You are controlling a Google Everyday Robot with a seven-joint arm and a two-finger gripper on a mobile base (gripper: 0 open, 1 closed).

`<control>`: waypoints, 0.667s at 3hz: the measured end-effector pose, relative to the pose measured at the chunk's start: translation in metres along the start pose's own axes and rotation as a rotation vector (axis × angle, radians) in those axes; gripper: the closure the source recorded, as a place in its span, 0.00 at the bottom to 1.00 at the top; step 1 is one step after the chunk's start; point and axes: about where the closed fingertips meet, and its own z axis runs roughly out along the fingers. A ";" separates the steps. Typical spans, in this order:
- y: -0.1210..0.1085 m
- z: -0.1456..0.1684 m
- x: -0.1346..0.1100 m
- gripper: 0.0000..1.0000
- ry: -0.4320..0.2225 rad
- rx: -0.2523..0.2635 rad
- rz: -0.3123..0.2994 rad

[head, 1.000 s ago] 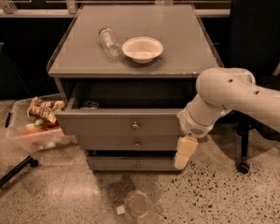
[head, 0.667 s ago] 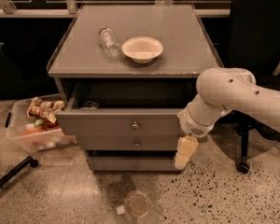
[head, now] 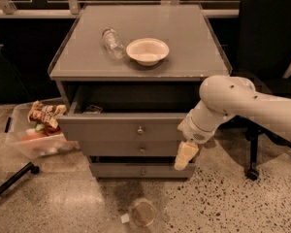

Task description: Close top drawer

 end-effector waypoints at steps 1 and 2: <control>-0.023 0.018 -0.014 0.41 -0.037 0.010 -0.005; -0.052 0.026 -0.033 0.38 -0.068 0.041 -0.011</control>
Offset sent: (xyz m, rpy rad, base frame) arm 0.1013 0.0387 -0.0104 0.0835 -0.1107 -0.0123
